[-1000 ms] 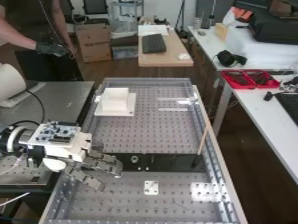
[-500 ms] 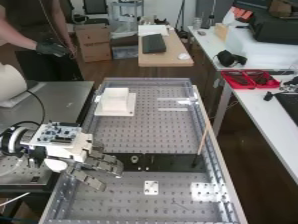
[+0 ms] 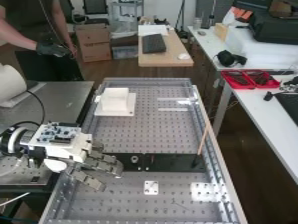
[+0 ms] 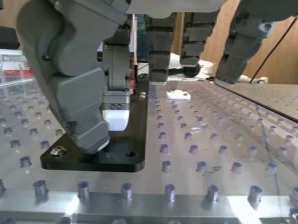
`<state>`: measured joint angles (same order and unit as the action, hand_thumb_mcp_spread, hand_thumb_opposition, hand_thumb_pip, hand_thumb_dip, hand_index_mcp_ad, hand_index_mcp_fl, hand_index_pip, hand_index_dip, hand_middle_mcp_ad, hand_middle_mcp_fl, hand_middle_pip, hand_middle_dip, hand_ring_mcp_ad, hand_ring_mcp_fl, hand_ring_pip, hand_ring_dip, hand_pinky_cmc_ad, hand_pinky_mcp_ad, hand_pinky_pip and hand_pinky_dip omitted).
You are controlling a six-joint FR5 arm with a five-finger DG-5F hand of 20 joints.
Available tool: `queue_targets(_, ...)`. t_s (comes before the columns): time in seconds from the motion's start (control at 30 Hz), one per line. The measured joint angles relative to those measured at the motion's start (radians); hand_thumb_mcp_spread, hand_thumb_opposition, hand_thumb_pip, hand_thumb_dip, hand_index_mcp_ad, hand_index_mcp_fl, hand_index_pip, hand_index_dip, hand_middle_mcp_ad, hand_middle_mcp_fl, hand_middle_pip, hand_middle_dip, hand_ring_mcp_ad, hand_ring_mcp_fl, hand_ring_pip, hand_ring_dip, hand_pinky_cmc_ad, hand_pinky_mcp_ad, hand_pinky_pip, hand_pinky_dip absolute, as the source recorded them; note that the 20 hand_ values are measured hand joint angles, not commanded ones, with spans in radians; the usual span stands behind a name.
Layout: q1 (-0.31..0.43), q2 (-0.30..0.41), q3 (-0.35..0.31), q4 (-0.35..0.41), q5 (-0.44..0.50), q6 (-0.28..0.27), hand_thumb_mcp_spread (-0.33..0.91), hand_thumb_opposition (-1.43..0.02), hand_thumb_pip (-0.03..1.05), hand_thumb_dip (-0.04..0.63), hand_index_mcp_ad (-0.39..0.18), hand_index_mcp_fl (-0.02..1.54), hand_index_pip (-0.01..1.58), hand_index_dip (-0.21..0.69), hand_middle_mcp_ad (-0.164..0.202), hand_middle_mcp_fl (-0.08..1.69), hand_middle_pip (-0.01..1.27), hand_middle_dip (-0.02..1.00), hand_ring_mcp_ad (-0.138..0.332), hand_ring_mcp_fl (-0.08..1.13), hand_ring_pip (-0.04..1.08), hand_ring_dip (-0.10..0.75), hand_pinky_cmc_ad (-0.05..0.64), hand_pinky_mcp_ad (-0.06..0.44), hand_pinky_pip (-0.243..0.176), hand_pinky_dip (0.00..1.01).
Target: Grab the smaller nut and place it in the white container
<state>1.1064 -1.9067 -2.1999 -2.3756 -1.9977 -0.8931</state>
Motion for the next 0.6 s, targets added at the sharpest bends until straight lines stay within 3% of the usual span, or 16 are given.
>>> queue_targets(0.6, 0.002, -0.001, 0.006, -0.005, -0.006, -0.002, 0.49, -0.88, 0.58, 0.188, -0.188, 0.36, 1.53, 0.04, 0.063, 0.21, 0.13, 0.3, 0.112, 0.03, 0.11, 0.161, 0.351, 0.314, 0.051, 0.32)
